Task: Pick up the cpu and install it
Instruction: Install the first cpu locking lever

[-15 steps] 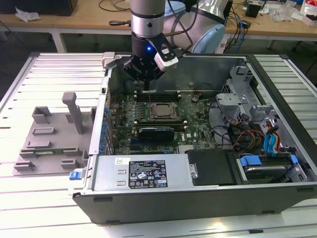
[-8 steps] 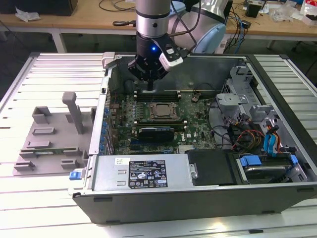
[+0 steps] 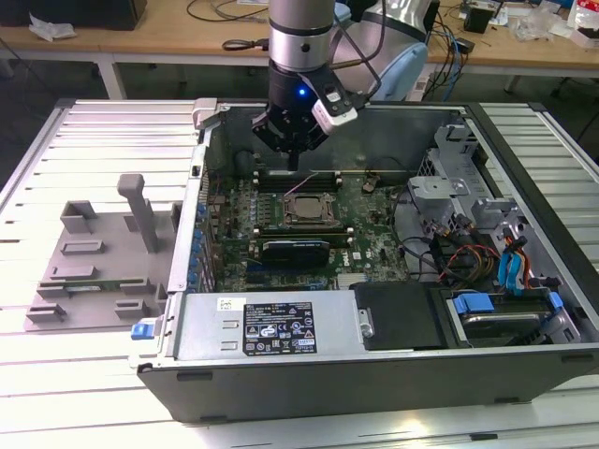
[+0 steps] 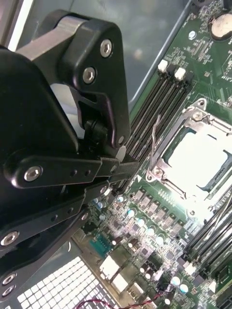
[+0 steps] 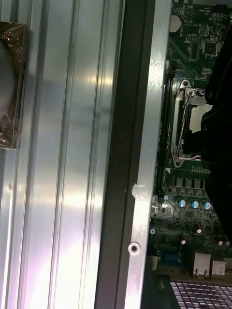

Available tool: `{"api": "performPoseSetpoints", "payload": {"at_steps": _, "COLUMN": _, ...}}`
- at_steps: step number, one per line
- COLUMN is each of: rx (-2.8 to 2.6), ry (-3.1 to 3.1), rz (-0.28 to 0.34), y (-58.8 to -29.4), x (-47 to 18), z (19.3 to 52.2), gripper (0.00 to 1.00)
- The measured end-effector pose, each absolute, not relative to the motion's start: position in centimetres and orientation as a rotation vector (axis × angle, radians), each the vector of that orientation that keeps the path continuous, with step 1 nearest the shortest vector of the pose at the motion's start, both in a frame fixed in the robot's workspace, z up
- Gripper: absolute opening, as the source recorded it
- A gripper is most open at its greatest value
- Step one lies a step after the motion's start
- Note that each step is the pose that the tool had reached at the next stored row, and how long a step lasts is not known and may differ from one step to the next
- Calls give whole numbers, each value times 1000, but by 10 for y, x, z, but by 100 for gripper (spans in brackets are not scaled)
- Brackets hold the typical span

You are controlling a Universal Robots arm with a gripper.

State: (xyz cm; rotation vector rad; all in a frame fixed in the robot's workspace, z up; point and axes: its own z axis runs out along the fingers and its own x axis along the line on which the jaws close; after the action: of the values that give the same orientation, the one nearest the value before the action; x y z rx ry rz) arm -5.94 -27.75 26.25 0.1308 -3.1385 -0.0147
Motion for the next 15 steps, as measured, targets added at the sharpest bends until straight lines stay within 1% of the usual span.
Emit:
{"api": "performPoseSetpoints", "payload": {"at_steps": 7, "rx": 122, "ry": -3139, "rz": -14, "y": -277, "x": -57, "z": 257, "gripper": 11}}
{"api": "performPoseSetpoints", "payload": {"at_steps": 15, "rx": 51, "ry": -3141, "rz": -13, "y": -276, "x": -57, "z": 231, "gripper": 11}}
